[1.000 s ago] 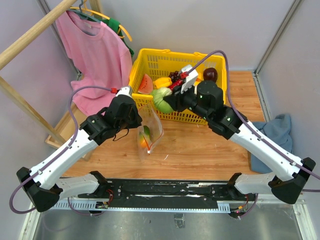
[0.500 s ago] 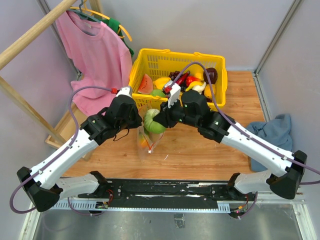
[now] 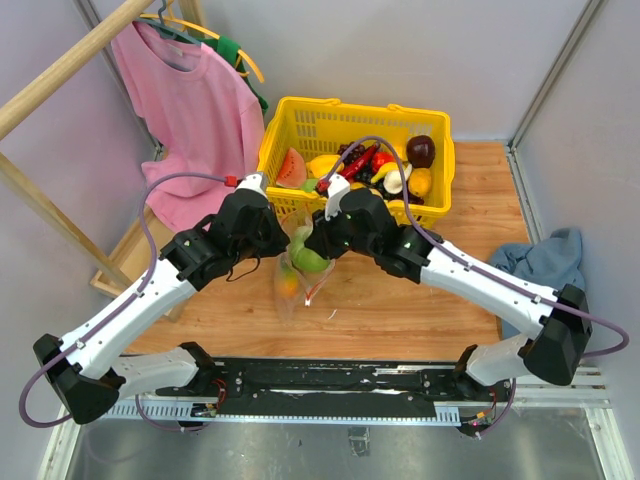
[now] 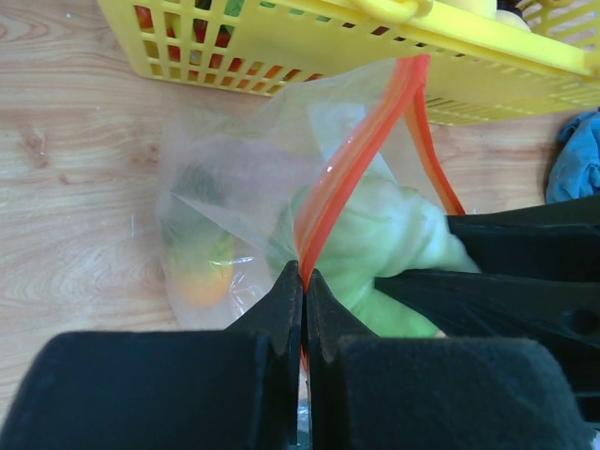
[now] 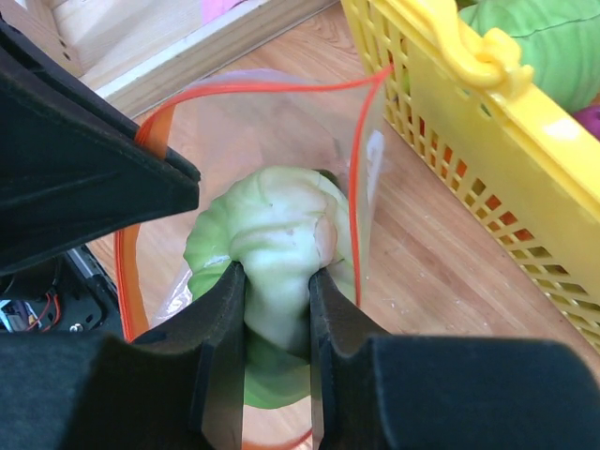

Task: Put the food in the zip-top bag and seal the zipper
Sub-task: Place the fake fruit in the zipper food storage bag.

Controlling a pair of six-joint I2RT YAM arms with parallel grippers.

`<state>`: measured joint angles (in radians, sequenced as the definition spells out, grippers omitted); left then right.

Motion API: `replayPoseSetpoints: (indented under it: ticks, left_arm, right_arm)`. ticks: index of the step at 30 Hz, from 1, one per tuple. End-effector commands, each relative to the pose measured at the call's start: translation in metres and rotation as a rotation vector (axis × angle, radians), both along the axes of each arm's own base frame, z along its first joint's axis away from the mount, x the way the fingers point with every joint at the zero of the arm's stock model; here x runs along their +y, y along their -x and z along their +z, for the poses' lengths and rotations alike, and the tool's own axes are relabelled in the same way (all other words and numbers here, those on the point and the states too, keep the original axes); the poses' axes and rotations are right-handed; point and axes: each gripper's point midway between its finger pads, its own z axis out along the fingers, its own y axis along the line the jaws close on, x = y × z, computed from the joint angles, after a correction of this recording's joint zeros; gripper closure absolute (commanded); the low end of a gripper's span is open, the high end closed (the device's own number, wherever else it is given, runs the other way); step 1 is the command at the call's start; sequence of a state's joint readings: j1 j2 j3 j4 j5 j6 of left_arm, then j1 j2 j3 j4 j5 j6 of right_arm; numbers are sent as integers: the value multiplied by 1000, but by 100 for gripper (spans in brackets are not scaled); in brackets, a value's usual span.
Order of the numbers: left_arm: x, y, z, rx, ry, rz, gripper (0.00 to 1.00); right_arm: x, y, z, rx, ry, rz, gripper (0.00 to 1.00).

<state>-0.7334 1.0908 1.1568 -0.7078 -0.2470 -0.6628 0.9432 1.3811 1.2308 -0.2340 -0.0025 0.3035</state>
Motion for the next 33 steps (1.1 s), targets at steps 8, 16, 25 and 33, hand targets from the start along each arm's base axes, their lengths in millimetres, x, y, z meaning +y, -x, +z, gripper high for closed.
replayPoseSetpoints:
  ticks: [8, 16, 25, 33]
  left_arm:
    - [-7, -6, 11, -39, 63, 4, 100]
    - [4, -12, 6, -66, 44, 64, 100]
    - [7, -11, -2, -57, 33, 74, 100]
    - [3, -7, 5, -73, 66, 47, 100]
  right_arm:
    - [26, 18, -45, 152, 62, 116, 93]
    - [26, 42, -49, 202, 101, 258, 58]
    - [7, 37, -5, 65, 77, 223, 23]
    - [-26, 9, 10, -73, 136, 43, 20]
